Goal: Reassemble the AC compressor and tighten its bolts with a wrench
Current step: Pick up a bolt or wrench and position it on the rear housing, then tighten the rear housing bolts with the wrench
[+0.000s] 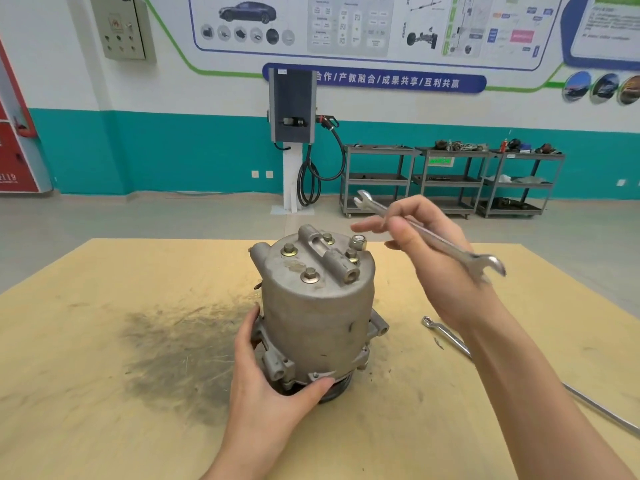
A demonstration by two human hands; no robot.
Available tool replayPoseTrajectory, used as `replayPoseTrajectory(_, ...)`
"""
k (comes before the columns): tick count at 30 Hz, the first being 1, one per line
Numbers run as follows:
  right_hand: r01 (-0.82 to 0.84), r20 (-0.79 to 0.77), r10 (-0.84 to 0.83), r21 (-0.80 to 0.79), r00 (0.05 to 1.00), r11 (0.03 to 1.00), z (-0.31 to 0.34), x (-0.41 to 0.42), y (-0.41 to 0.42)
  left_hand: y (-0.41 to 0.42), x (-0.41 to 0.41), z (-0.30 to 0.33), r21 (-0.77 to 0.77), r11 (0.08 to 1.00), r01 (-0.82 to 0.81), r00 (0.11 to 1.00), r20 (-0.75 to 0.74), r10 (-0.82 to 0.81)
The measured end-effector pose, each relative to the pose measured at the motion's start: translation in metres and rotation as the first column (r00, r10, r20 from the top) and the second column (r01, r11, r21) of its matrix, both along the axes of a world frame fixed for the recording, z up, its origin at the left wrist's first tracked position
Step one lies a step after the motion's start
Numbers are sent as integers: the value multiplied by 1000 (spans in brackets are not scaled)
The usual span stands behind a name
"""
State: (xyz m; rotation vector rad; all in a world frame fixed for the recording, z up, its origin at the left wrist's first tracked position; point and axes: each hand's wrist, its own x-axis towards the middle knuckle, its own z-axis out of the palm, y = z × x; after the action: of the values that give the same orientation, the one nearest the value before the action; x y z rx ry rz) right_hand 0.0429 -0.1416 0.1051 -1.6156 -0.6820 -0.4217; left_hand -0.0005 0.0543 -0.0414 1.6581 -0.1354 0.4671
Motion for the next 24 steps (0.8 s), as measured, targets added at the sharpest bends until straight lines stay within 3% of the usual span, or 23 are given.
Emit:
replayPoseTrajectory(11, -61, -43, 63, 33, 997, 998, -12, 5, 14, 1, 3, -4, 17, 1000, -14, 999, 43, 13)
replayPoseTrajectory(18, 124, 59, -121, -50, 991, 991, -10, 4, 14, 1, 4, -3, 28, 999, -23, 998, 60, 21)
replayPoseTrajectory(24, -71, -58, 75, 70, 995, 995, -9, 3, 12, 2, 4, -4, 30, 999, -24, 997, 67, 22)
